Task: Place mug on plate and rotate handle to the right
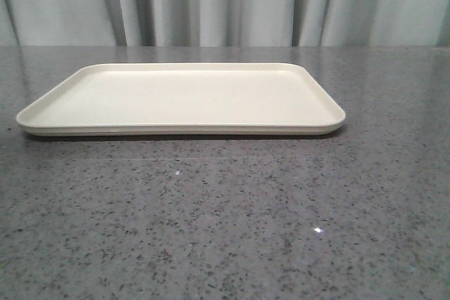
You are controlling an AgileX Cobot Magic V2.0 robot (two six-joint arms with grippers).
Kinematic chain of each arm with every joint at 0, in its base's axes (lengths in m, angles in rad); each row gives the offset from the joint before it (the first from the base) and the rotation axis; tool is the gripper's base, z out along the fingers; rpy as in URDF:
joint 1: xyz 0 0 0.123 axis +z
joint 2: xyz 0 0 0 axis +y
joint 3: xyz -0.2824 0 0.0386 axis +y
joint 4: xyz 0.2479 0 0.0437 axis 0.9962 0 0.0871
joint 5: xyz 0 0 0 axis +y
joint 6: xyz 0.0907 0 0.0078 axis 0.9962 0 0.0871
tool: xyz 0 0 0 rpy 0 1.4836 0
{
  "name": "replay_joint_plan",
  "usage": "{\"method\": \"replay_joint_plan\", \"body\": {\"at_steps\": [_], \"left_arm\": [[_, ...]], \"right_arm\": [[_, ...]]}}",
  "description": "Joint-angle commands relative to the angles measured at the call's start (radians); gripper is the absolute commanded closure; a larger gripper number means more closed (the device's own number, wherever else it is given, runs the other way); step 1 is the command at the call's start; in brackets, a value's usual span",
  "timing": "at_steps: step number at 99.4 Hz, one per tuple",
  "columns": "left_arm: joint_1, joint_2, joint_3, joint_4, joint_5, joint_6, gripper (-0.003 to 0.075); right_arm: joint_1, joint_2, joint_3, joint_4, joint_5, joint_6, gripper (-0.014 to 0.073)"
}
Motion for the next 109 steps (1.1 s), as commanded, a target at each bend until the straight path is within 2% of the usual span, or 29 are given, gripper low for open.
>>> {"method": "replay_joint_plan", "body": {"at_steps": [1,35,70,109], "left_arm": [[0.001,0.014,-0.011,0.024,-0.014,0.015,0.0349],[0.001,0.031,0.151,0.091,-0.014,0.015,0.0352],[0.085,0.031,0.375,0.091,-0.014,0.015,0.0352],[0.092,0.031,0.604,0.119,-0.014,0.019,0.0352]], "right_arm": [[-0.005,0.017,-0.031,-0.009,-0.067,-0.007,0.0241],[-0.005,0.017,-0.031,-0.009,-0.047,-0.007,0.0241],[-0.005,0.017,-0.031,-0.009,-0.024,-0.007,0.0241],[-0.005,0.017,-0.031,-0.009,-0.024,-0.007,0.0241]]}}
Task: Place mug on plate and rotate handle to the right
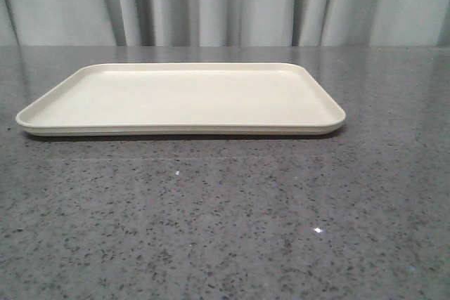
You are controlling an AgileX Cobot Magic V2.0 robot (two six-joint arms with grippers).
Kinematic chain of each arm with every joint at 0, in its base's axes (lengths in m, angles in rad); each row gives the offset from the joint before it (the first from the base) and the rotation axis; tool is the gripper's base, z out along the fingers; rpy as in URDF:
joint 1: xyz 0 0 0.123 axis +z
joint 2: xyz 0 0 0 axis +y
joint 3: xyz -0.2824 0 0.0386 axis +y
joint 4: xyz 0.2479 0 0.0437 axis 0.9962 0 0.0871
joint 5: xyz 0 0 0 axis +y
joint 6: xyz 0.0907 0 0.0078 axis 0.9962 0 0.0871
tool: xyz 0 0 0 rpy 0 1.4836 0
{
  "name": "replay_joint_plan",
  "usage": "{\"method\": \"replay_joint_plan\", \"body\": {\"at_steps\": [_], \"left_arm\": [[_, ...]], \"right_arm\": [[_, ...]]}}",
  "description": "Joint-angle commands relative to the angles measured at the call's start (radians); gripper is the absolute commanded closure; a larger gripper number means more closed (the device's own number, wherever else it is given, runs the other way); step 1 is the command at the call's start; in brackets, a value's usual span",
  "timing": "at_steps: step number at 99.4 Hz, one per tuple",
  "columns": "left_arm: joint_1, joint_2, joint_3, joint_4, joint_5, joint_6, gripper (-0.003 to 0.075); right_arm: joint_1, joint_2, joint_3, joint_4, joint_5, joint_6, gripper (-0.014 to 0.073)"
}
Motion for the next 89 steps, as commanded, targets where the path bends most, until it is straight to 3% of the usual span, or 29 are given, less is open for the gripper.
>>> {"method": "replay_joint_plan", "body": {"at_steps": [1,89], "left_arm": [[0.005,-0.008,0.011,0.024,-0.003,-0.002,0.0352],[0.005,0.125,0.117,0.007,-0.008,-0.002,0.0353]], "right_arm": [[-0.005,0.016,-0.031,-0.008,-0.073,-0.007,0.0241],[-0.005,0.016,-0.031,-0.008,-0.064,-0.007,0.0241]]}}
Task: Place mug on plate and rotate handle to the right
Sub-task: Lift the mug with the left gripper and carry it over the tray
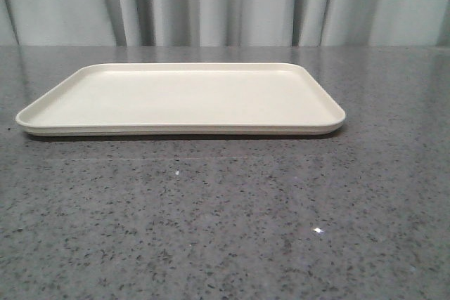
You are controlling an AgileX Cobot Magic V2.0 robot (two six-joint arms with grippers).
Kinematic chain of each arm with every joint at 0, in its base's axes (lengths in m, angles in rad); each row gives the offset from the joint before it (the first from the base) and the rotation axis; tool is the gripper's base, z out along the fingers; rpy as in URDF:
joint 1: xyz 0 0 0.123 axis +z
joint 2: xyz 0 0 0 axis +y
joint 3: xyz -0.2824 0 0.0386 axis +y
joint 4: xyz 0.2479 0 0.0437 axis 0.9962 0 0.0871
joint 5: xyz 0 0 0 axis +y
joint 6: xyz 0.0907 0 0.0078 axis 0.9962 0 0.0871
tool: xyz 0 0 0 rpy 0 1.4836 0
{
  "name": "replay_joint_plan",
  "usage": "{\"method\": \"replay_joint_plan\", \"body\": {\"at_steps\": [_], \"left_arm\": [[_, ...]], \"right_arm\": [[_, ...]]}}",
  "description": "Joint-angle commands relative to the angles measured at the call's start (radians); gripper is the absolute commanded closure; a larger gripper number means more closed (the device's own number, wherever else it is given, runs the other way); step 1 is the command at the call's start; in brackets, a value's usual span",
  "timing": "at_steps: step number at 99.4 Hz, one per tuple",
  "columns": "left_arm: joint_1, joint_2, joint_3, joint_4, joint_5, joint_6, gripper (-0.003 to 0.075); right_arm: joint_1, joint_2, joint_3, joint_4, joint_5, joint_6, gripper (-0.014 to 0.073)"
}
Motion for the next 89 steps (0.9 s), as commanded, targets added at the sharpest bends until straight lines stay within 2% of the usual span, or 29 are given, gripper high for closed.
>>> {"method": "replay_joint_plan", "body": {"at_steps": [1,6,13,20,32,57,89], "left_arm": [[0.001,-0.005,-0.022,0.005,0.013,-0.002,0.0353],[0.001,-0.003,-0.022,0.005,0.009,-0.002,0.0359],[0.001,-0.003,-0.022,0.011,-0.002,-0.002,0.0409],[0.001,-0.003,-0.022,0.014,-0.015,-0.002,0.0515],[0.001,-0.003,-0.022,0.027,-0.036,0.003,0.0743],[0.001,-0.003,-0.022,0.032,-0.058,0.046,0.0736],[0.001,-0.005,-0.048,-0.053,-0.071,0.092,0.0736]], "right_arm": [[-0.005,0.016,-0.031,-0.008,-0.065,-0.007,0.0241],[-0.005,0.016,-0.031,-0.008,-0.061,-0.007,0.0241],[-0.005,0.016,-0.031,-0.008,-0.058,-0.007,0.0241],[-0.005,0.016,-0.031,-0.008,-0.058,-0.007,0.0241],[-0.005,0.016,-0.031,-0.008,-0.058,-0.007,0.0241],[-0.005,0.016,-0.031,-0.008,-0.058,-0.007,0.0241],[-0.005,0.016,-0.031,-0.008,-0.058,-0.007,0.0241]]}}
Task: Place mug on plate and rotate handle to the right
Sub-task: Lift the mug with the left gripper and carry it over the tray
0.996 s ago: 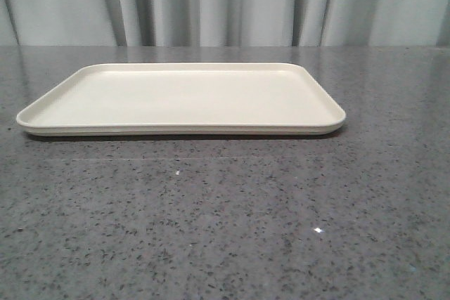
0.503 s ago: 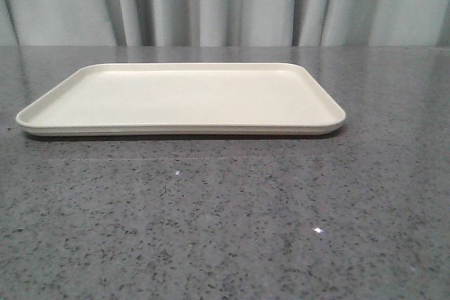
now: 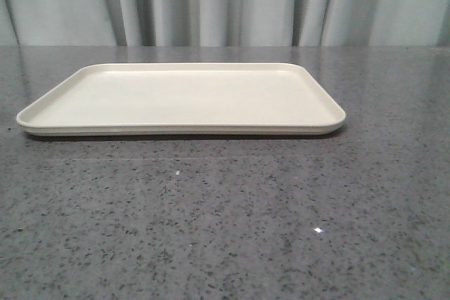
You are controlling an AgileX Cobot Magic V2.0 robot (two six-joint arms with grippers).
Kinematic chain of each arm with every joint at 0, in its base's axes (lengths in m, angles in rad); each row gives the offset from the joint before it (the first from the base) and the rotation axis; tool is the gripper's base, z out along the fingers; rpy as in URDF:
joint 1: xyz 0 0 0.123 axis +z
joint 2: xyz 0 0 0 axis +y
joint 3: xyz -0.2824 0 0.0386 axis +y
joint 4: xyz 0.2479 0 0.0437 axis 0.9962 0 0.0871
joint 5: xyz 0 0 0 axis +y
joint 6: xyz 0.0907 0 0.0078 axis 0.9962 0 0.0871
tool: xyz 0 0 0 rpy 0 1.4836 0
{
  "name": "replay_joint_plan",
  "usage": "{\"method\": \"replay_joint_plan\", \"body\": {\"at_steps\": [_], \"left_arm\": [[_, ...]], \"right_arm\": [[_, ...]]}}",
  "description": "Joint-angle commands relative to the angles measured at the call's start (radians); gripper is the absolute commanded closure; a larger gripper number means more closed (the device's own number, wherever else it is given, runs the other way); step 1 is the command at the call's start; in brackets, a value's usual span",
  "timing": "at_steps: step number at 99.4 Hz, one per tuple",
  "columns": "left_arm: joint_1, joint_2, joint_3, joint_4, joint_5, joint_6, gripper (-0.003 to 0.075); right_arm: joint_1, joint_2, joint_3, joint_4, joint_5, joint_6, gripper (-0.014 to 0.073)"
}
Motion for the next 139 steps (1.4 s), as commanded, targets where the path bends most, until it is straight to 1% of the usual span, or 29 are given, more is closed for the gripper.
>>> {"method": "replay_joint_plan", "body": {"at_steps": [1,10,71,91,105,123,139], "left_arm": [[0.0,-0.015,-0.038,-0.027,-0.035,0.01,0.0736],[0.0,-0.015,-0.073,-0.068,-0.031,0.041,0.0736],[0.0,0.005,-0.397,-0.17,-0.008,0.051,0.074],[-0.002,0.077,-0.488,-0.299,-0.008,0.101,0.074],[-0.058,0.137,-0.533,-0.306,-0.01,0.101,0.0741],[-0.165,0.215,-0.578,-0.306,-0.041,0.101,0.0741],[-0.259,0.293,-0.653,-0.306,-0.055,0.1,0.0741]], "right_arm": [[-0.005,0.016,-0.031,-0.008,-0.075,-0.007,0.0241],[-0.005,0.016,-0.031,-0.008,-0.075,-0.007,0.0241],[-0.005,0.016,-0.031,-0.008,-0.073,-0.007,0.0241],[-0.005,0.016,-0.031,-0.008,-0.071,-0.007,0.0241],[-0.005,0.016,-0.031,-0.008,-0.071,-0.007,0.0241],[-0.005,0.016,-0.031,-0.008,-0.071,-0.007,0.0241],[-0.005,0.016,-0.031,-0.008,-0.071,-0.007,0.0241]]}}
